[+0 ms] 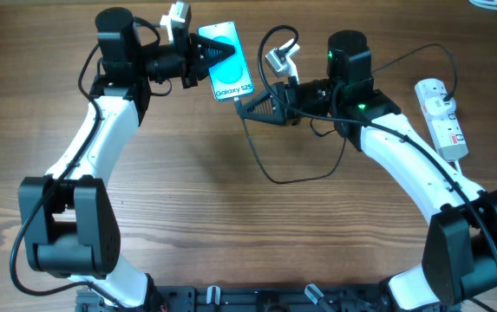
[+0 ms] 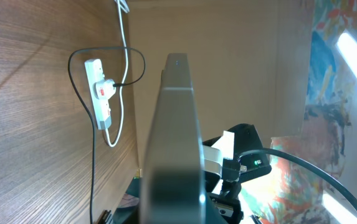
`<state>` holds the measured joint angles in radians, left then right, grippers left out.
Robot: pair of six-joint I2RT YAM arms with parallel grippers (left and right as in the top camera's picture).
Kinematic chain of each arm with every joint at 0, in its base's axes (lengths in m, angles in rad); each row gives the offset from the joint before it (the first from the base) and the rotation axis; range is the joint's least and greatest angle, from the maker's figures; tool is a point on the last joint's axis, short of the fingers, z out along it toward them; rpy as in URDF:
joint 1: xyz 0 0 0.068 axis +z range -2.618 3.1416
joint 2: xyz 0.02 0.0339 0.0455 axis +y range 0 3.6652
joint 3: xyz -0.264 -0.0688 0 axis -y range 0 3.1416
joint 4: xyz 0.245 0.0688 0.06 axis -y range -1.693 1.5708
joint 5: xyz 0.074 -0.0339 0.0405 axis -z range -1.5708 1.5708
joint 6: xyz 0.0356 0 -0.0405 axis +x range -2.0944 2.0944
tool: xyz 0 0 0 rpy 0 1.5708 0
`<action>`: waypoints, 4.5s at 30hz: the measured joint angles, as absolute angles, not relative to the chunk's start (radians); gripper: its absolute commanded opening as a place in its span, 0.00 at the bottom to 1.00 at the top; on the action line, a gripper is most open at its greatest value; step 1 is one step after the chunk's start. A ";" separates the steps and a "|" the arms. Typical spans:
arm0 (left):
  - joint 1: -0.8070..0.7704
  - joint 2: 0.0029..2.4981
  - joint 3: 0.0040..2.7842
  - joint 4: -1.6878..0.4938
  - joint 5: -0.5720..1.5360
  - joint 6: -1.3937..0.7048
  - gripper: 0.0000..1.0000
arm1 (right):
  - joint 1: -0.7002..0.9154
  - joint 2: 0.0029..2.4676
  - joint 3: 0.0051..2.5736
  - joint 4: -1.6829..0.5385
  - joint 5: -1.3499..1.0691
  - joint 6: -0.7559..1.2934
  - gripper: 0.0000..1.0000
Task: Plug charger to phone and switch on socket
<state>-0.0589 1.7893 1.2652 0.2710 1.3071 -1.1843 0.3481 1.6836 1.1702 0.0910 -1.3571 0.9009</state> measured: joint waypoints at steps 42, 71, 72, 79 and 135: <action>-0.036 1.789 1.273 0.283 1.240 -1.189 0.04 | 0.360 1.683 1.166 0.201 -1.222 1.115 0.04; -0.045 1.789 1.282 0.169 1.234 -1.158 0.04 | 0.354 1.682 1.152 0.241 -1.132 1.119 0.04; -0.045 1.789 1.282 0.169 1.224 -1.158 0.04 | 0.355 1.682 1.152 0.241 -1.119 1.122 0.04; -0.044 1.789 1.282 0.171 1.174 -1.158 0.04 | 0.396 1.677 1.152 0.242 -1.016 1.156 0.04; -0.047 1.795 1.250 0.153 1.335 -1.097 0.04 | 0.004 1.849 1.129 -0.832 -0.041 0.283 0.60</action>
